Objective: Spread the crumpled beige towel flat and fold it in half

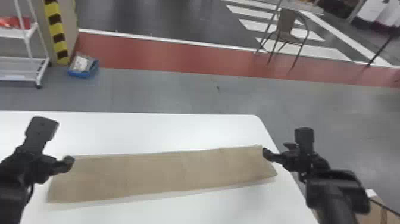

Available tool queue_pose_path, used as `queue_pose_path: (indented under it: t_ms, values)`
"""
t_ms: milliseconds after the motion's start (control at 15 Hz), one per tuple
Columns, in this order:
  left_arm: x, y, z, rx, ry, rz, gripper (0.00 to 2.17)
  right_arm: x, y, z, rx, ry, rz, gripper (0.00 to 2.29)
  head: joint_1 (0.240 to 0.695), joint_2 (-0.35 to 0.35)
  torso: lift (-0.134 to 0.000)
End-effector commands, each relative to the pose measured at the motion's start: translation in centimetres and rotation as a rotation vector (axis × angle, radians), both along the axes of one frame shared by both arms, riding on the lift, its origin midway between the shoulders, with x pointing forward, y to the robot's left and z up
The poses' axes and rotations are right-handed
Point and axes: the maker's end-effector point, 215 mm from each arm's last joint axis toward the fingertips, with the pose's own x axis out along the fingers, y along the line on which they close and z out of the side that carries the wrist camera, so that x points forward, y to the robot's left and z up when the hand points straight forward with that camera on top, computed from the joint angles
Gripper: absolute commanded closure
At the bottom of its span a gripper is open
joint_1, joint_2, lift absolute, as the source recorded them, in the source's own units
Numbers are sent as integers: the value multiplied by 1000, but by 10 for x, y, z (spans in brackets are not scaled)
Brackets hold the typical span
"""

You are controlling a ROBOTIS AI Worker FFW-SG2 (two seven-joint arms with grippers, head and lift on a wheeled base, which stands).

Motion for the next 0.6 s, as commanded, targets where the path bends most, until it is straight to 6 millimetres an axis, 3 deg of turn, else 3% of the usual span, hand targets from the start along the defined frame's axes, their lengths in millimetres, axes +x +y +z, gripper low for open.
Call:
queue_pose_path:
  t_ms: [0, 200, 333, 400, 467, 533]
  values:
    - [-17, 7, 6, -20, -24, 12, 144, -20, 1, -1, 24, 14, 0, 53, 695, -308, 0]
    - [-46, 14, 12, -81, -39, 11, 265, -45, -6, 1, 49, 3, -10, 53, 695, -310, 0]
    - [-58, -3, 18, -184, -80, -29, 124, -61, -17, 17, 77, -43, -33, 53, 695, -327, 0]
    - [-65, -10, 14, -218, -74, -46, 225, -71, -24, 17, 87, -46, -48, 56, 695, -337, 0]
    - [-63, -17, 21, -230, -106, -63, 539, -78, -30, 20, 95, -53, -56, 66, 695, -350, 0]
    - [-64, -25, 22, -253, -114, -66, 1278, -84, -39, 26, 113, -69, -62, 66, 695, -350, 0]
